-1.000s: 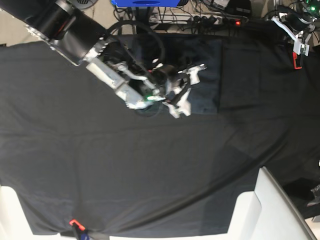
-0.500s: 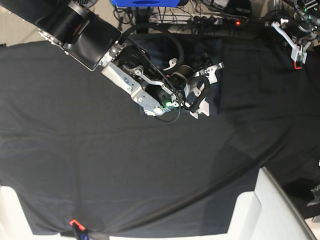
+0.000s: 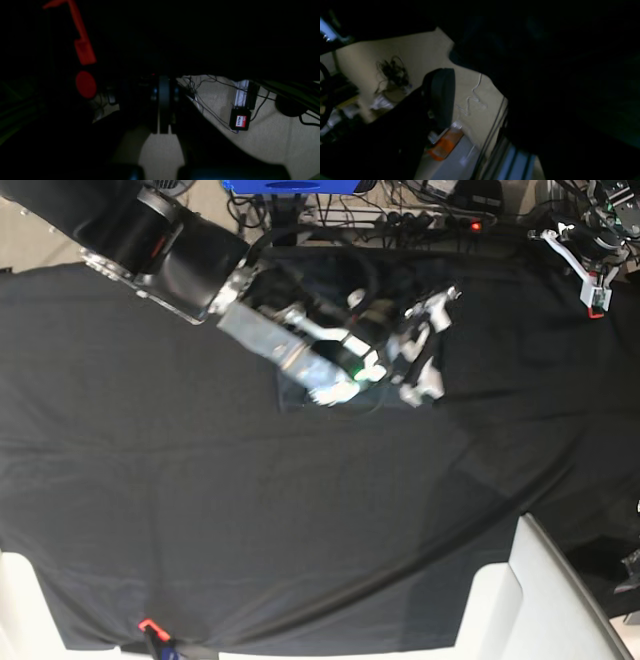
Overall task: Fold the T-shirt properly
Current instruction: 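Fold the held side edge with the right gripper over the folded panel, then press the stacked fold flat with the right gripper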
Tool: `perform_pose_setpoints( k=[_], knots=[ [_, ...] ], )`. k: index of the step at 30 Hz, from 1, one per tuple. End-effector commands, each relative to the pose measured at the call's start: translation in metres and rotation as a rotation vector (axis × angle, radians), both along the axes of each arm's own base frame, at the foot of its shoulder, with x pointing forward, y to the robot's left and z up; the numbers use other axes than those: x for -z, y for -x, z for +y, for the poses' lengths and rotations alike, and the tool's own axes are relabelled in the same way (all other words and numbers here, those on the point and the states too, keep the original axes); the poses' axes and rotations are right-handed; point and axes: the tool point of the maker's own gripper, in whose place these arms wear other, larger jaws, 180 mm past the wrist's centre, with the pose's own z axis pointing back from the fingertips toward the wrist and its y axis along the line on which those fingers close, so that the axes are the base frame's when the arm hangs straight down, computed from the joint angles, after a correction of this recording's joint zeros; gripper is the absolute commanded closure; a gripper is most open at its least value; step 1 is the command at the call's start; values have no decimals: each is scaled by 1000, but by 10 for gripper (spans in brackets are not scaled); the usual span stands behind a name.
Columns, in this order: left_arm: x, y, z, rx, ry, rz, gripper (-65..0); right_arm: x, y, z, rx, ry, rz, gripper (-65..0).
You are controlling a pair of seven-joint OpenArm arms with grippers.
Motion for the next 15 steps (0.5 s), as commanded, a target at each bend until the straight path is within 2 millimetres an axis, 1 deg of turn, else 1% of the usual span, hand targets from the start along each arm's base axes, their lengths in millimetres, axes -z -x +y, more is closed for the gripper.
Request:
perform_pose_setpoints(
  k=[1, 4, 7, 9, 11, 15],
  knots=[
    [-10, -8, 9, 9, -28, -28, 0, -10, -9, 9, -12, -27, -24, -329],
    [-7, -6, 8, 2, -20, -20, 0, -2, -13, 9, 2, -12, -41, -329],
    [-7, -6, 9, 3, -21, -21, 0, 0, -19, 12, 17, -21, -62, -329],
    [-7, -6, 8, 0, -18, -21, 0, -3, -14, 17, -57, -30, -104, -326],
    [-6, -6, 8, 1, -20, -19, 0, -10, -7, 25, -124, -55, -150, -324],
    [-7, -6, 9, 2, -21, -19, 0, -35, -3, 32, -159, -111, -178, -323]
  ],
)
